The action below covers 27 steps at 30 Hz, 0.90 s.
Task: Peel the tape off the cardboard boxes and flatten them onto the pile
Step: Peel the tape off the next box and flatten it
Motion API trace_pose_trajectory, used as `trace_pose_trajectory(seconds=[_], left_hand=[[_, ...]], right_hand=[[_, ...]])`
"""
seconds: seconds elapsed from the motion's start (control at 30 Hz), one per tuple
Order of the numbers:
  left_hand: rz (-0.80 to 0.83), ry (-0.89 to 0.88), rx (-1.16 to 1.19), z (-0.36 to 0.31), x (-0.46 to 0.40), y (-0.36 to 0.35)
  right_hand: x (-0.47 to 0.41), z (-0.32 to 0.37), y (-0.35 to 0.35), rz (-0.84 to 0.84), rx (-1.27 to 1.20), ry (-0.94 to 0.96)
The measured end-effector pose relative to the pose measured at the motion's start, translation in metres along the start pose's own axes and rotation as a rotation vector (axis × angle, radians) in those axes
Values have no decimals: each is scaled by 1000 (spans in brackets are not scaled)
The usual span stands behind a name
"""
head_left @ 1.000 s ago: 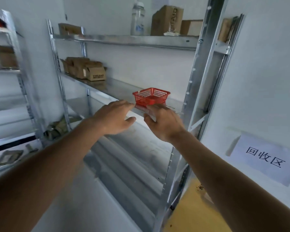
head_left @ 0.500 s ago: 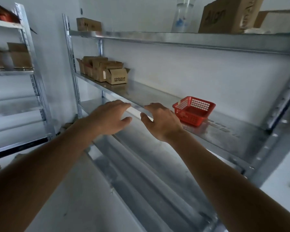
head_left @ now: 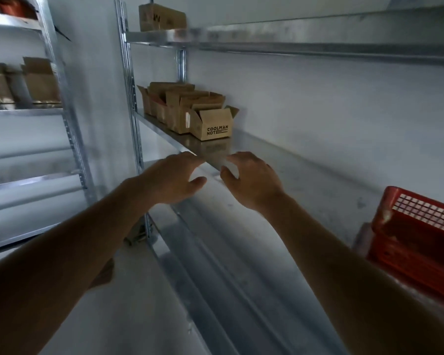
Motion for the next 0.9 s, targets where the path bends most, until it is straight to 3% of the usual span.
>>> trace_pose_trajectory(seconds=[0.23, 0.5, 0.9], left_hand=[[-19, -43, 63, 105, -101, -31], [79, -313, 152, 220, -224, -64], [151, -469, 204, 289, -358, -115]], right_hand=[[-122, -4, -79, 4, 58, -50], [-240, -1, -155, -12, 56, -266], [-382, -42, -201, -85, 158, -435]])
Point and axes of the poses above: each hand's wrist, its own x-axis away from the middle knuckle, its own y-axis out of the back of the hand, z = x × y, the point moved 5 cm from there along -x, towards the middle knuckle, and after that the axes turned 4 degrees about -x, right-handed, at the moved point
